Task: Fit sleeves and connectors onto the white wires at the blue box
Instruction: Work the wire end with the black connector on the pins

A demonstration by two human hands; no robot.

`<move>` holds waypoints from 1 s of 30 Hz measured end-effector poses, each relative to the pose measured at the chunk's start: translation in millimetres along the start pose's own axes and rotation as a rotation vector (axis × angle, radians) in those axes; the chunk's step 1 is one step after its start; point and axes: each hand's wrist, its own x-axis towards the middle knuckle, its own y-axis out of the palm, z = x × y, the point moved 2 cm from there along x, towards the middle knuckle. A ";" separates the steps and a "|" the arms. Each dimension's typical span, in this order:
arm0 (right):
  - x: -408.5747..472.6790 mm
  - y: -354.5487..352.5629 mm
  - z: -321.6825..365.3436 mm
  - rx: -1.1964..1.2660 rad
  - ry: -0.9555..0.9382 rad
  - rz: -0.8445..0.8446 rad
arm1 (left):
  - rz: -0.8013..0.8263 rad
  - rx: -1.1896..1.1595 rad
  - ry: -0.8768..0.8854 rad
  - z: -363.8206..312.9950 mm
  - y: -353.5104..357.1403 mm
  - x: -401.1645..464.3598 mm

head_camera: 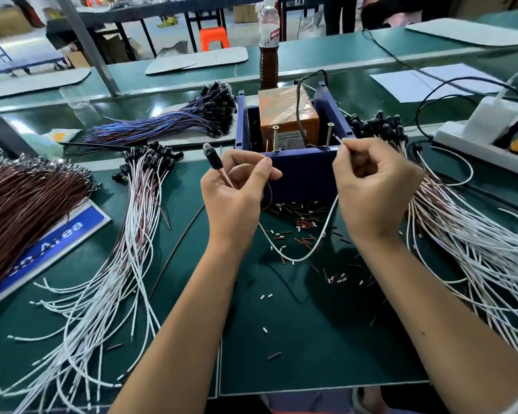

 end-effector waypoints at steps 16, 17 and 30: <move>-4.2 1.0 6.3 -0.010 -0.038 0.045 | -0.239 0.222 0.226 -2.3 21.3 -3.6; -4.4 1.1 6.2 -0.009 -0.036 0.048 | -0.241 0.230 0.233 -3.1 21.5 -3.8; -6.4 1.7 5.7 0.010 0.035 0.086 | -0.242 0.218 0.220 -6.3 22.9 -5.5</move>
